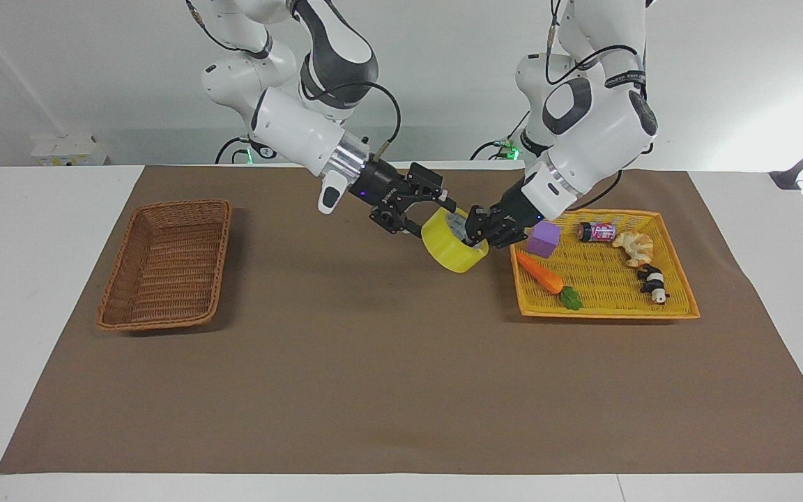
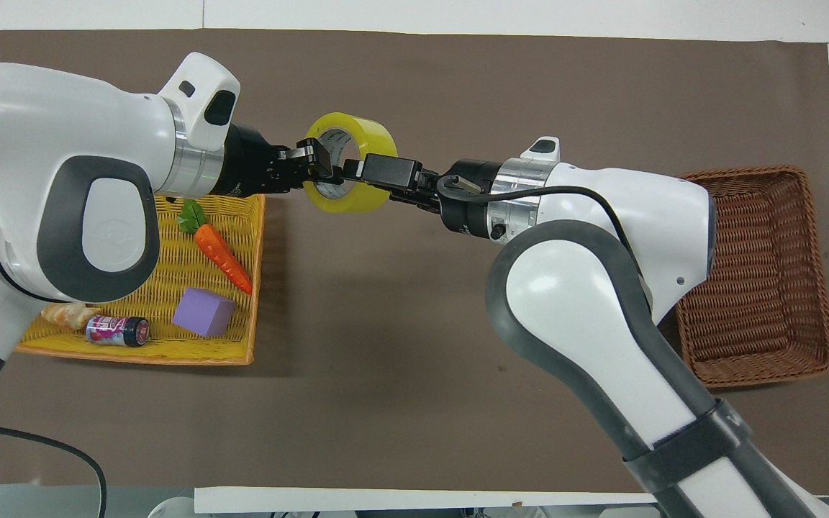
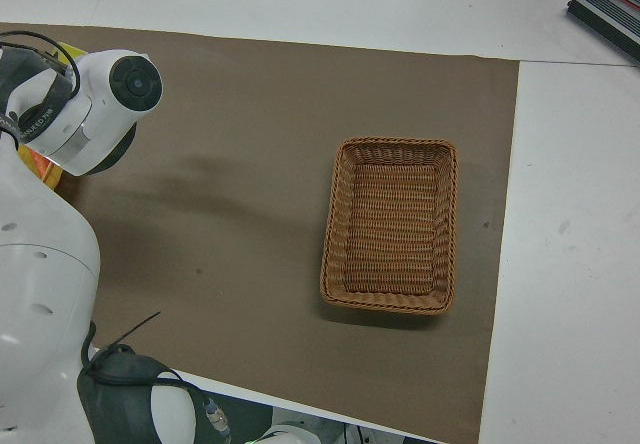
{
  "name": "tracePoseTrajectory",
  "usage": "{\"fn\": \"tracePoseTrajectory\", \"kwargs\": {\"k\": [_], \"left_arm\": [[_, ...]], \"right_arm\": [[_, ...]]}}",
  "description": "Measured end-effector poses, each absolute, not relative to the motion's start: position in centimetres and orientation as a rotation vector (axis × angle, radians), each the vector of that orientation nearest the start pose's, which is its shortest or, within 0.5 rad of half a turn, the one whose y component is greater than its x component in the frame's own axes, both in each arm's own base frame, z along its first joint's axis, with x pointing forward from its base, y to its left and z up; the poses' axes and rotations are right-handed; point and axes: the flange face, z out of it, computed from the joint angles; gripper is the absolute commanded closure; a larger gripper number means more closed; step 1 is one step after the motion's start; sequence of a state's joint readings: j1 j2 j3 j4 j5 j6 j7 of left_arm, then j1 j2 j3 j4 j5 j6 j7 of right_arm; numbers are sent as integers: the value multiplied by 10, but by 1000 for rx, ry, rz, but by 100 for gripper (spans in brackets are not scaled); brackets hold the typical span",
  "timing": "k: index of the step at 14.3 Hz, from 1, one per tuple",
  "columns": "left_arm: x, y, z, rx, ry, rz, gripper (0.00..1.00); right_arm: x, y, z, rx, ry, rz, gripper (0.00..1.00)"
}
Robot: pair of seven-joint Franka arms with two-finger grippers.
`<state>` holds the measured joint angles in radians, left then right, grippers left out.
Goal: Move tape to another basket
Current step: 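Close the right gripper on the tape roll rim beside the left gripper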
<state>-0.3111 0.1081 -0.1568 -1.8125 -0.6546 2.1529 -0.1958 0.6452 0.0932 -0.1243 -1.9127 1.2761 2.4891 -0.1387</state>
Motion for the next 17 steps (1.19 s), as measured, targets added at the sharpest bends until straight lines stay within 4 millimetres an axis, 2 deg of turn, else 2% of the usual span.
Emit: {"fn": "tracePoseTrajectory", "kwargs": {"k": [5, 9, 10, 11, 12, 13, 15, 16, 17], "left_arm": [[542, -298, 509, 2501, 44, 16, 100], [542, -298, 509, 2501, 44, 16, 100], [542, -298, 509, 2501, 44, 16, 100], [542, -298, 509, 2501, 44, 16, 100], [542, -298, 509, 2501, 44, 16, 100], [541, -298, 509, 2502, 45, 11, 100], [541, -298, 509, 2502, 47, 10, 100], [541, -298, 509, 2502, 47, 9, 100], [541, -298, 509, 2502, 48, 9, 100]], "right_arm": [[543, 305, 499, -2090, 239, -264, 14], [544, 304, 500, -2090, 234, -271, 31], [544, 304, 500, -2090, 234, -271, 37], [544, 304, 500, -2090, 234, -271, 48], [544, 304, 500, -2090, 235, -271, 71], [544, 304, 500, -2095, 217, -280, 87], [544, 304, 500, -2097, 207, -286, 93], [544, 304, 500, -2097, 207, -286, 100], [544, 304, 500, -2097, 207, -286, 100]]}}
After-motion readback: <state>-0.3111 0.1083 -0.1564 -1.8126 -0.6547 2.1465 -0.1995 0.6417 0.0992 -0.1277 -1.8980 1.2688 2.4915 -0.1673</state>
